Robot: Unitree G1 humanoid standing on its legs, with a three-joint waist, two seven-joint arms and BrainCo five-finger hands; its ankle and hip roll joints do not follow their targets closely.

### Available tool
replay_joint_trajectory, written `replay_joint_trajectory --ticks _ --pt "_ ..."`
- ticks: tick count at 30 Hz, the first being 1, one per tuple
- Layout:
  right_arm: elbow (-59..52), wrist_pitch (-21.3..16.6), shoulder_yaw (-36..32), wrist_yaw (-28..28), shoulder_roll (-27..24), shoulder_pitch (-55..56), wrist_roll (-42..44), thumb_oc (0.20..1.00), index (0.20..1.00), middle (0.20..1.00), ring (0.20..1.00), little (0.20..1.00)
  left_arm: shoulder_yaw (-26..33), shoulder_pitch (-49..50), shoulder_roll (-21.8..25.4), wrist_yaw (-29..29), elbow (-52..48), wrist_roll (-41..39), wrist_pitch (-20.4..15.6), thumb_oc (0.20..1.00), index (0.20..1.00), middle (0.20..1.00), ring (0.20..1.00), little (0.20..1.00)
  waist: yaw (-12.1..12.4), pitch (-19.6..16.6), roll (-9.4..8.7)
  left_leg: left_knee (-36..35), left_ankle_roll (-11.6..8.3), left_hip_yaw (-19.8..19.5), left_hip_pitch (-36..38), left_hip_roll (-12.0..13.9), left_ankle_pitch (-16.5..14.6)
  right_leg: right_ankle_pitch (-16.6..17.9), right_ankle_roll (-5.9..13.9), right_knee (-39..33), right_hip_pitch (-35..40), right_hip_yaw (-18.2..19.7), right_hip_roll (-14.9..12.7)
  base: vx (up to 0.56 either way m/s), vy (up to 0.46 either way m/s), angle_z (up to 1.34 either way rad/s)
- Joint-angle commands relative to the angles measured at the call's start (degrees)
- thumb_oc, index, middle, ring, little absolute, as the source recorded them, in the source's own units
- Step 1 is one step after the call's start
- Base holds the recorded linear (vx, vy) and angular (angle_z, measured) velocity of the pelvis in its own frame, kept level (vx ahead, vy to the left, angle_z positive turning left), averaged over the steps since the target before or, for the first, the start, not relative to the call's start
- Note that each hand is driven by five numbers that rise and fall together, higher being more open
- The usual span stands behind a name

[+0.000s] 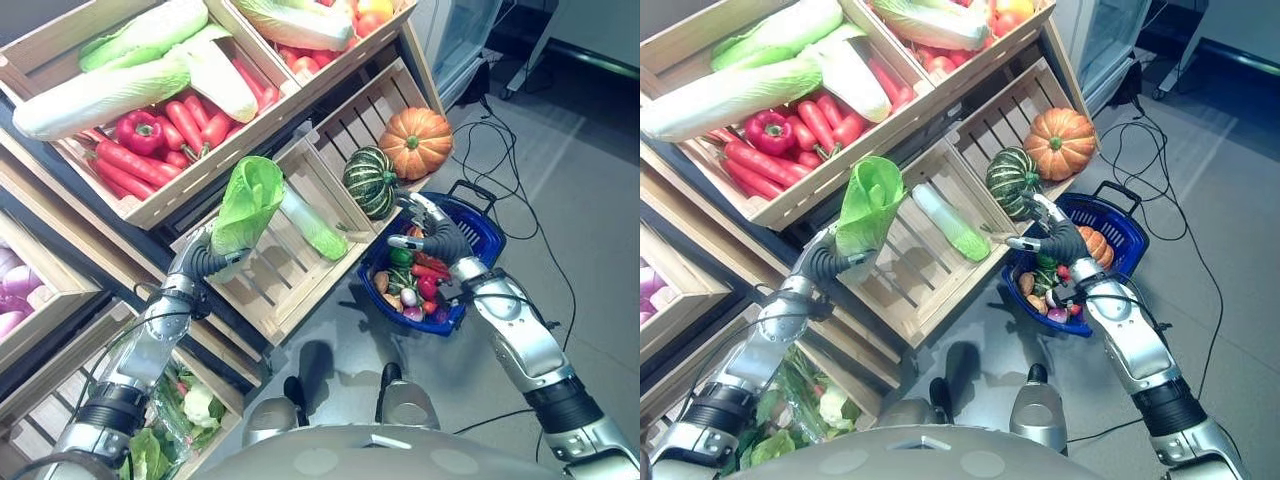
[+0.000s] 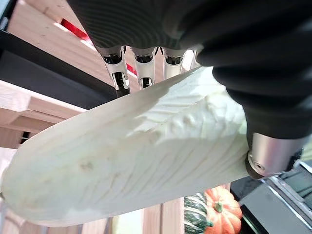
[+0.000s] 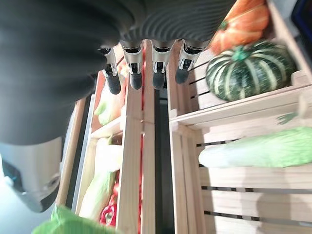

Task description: Pick up fruits and vegetables into the basket

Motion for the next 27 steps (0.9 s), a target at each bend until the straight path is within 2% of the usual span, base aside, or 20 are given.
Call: replay_joint_trajectory --ticks 1,15,27 --pt "-4.53 0.16 2.18 -1.39 3.50 -5.23 0.19 1.000 1.000 1.000 1.000 1.000 -1.48 -5.74 1.89 0.94 -5.12 1.29 -1.45 0.200 0.200 0.200 0.200 0.200 0.89 -2.06 -3.72 1.92 1.15 1.33 0.59 -1.82 -5.85 3.30 6.28 -5.48 3.33 0.28 -3.78 0.01 -0.003 0.05" --pt "-4.25 5.56 10.02 -2.47 8.34 -15.42 5.23 1.000 1.000 1.000 1.000 1.000 -11.13 -14.87 -2.83 -1.47 -5.18 -0.16 3.38 0.200 0.200 0.200 0.200 0.200 2.24 -4.39 -4.84 1.18 1.01 0.94 2.62 -1.45 -6.83 2.71 6.34 -5.79 5.49 -0.95 -4.20 0.01 -0.004 0.05" --pt "-0.86 7.28 15.36 -4.47 12.75 -18.54 5.71 1.000 1.000 1.000 1.000 1.000 -17.42 -20.27 -6.31 1.52 -5.64 3.09 5.61 0.200 0.200 0.200 0.200 0.200 2.35 -5.29 -4.99 0.09 1.10 0.90 3.53 -1.62 -6.98 2.85 6.46 -6.08 6.01 -1.60 -4.57 0.00 0.001 0.03"
